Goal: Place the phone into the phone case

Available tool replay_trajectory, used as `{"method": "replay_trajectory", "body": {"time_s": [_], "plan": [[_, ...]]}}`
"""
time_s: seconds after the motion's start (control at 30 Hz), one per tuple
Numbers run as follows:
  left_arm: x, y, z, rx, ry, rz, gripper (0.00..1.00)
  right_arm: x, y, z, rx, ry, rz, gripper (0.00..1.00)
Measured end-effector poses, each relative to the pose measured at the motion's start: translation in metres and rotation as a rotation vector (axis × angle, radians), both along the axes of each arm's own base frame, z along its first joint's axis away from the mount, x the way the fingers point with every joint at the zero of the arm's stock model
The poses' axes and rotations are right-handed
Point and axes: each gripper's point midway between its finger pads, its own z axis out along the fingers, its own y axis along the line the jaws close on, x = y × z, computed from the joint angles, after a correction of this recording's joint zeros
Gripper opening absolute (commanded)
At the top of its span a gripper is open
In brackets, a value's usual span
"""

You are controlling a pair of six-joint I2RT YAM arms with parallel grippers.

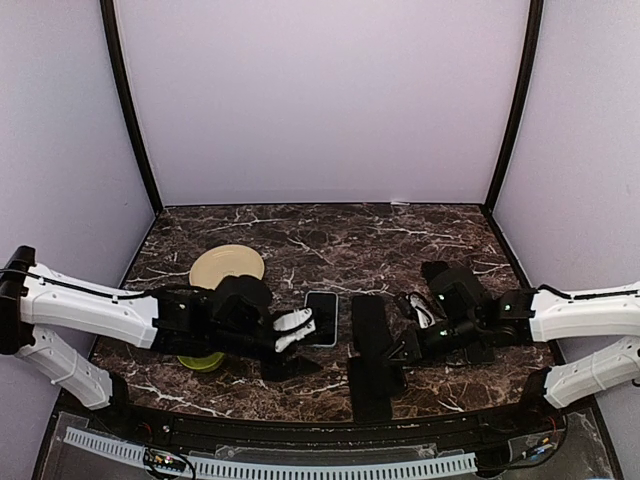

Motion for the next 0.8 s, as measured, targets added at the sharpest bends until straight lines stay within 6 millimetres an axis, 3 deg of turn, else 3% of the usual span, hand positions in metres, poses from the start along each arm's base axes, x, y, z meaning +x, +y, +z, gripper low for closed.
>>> {"method": "replay_trajectory", "body": {"time_s": [0.07,0.2,0.27,0.4,0.63,0.8], "plan": [[-0.016,-0.007,-0.027,0.061,0.017,-0.029,0.4,-0.001,-0.003,-0.009,0.003,0.071,-0.07,0.0],[-0.043,-0.018,-0.083,0.192,0.041,-0.092,0.37,-0.002,-0.001,-0.02,0.035,0.16,-0.152,0.0],[-0.051,-0.022,-0.101,0.236,0.049,-0.115,0.36,-0.003,-0.001,-0.024,0.044,0.19,-0.179,0.0],[-0.057,-0.028,-0.116,0.252,0.058,-0.134,0.36,-0.006,0.004,-0.033,0.041,0.233,-0.203,0.0],[-0.062,-0.044,-0.112,0.192,0.076,-0.172,0.35,-0.008,0.015,-0.046,0.039,0.248,-0.194,0.0],[-0.069,-0.051,-0.121,0.193,0.109,-0.207,0.34,-0.012,0.02,-0.047,0.052,0.247,-0.191,0.0]]}}
